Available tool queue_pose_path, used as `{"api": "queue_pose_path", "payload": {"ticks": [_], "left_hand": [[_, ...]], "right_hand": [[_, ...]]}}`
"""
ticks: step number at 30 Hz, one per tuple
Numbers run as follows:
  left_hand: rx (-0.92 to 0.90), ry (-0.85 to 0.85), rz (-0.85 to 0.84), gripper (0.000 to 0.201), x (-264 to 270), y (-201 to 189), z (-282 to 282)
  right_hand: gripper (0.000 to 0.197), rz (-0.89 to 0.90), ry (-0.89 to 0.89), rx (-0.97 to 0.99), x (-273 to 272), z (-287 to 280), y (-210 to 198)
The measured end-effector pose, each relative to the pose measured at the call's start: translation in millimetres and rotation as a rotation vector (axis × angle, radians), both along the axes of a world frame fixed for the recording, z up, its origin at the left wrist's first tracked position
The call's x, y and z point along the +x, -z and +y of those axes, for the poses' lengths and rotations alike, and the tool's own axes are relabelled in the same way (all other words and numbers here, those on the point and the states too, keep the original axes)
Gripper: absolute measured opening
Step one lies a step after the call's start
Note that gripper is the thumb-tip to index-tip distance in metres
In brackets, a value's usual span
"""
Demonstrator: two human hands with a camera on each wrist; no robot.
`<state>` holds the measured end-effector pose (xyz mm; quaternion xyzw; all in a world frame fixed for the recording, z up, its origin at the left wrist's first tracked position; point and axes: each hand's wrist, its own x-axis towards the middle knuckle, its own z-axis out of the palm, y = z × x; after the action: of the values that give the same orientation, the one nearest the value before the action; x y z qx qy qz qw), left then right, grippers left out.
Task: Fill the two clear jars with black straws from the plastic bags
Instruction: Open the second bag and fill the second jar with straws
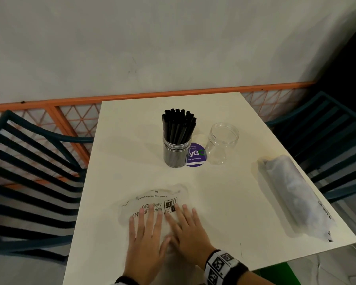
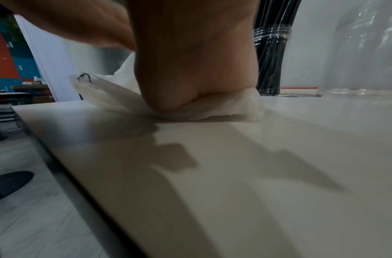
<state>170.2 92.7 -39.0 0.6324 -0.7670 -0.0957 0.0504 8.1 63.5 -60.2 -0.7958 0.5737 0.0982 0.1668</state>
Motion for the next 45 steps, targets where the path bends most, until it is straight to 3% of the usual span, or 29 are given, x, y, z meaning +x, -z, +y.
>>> {"api": "queue_pose_path", "payload": {"ticks": [3, 9, 11, 14, 16, 19, 21, 25, 28, 31, 35, 38, 40, 42, 45], "left_hand": [[0.158, -0.073, 0.03, 0.078, 12, 28, -2], [0.302, -0.106, 0.129, 0.083, 29, 34, -5], [0.265, -0.089, 0.171, 0.091, 35, 34, -9], [0.232, -0.053, 0.228, 0.114, 41, 19, -14], [0.23, -0.07, 0.294, 0.09, 37, -5, -12], [0.093, -0.112, 0.34, 0.033, 22, -38, -12], [0.009, -0.123, 0.37, 0.029, 2, -57, -17], [-0.007, -0.072, 0.468, 0.026, -61, -95, -26], [0.048, -0.005, 0.579, 0.03, -111, -104, -33], [0.107, -0.011, 0.683, 0.027, -155, -99, -42], [0.317, -0.102, 0.82, 0.019, -198, -85, -57], [0.429, -0.297, 0.891, 0.048, -215, -80, -67], [0.427, -0.427, 0.974, 0.054, -220, -81, -75], [0.426, -0.438, 1.016, 0.044, -220, -82, -80], [0.357, -0.415, 0.998, 0.013, -224, -86, -83]], "right_hand": [[0.059, -0.025, 0.009, 0.026, -3, 0, 3], [0.064, -0.023, -0.063, 0.096, -7, -2, -2], [0.07, -0.25, -0.093, 0.058, -16, -9, -9], [0.034, -0.757, 0.181, 0.125, -46, -22, -31], [0.021, -0.884, 0.417, -0.059, -83, -28, -44], [0.015, -0.696, 0.518, -0.484, -161, -36, -53], [0.023, -0.489, 0.635, -0.579, -218, -44, -62], [0.079, -0.208, 0.966, -0.273, -305, -38, -67], [0.109, -0.283, 1.032, 0.034, -334, -38, -51], [0.108, -0.391, 0.918, 0.071, -341, -41, -41], [0.093, -0.415, 0.551, 0.028, -331, -43, -43], [0.082, -0.372, 0.201, -0.148, -322, -46, -51], [0.072, -0.344, -0.001, -0.323, -320, -50, -55], [0.068, -0.31, -0.1, -0.462, -317, -55, -55], [0.057, -0.286, -0.136, -0.522, -318, -63, -53]]}}
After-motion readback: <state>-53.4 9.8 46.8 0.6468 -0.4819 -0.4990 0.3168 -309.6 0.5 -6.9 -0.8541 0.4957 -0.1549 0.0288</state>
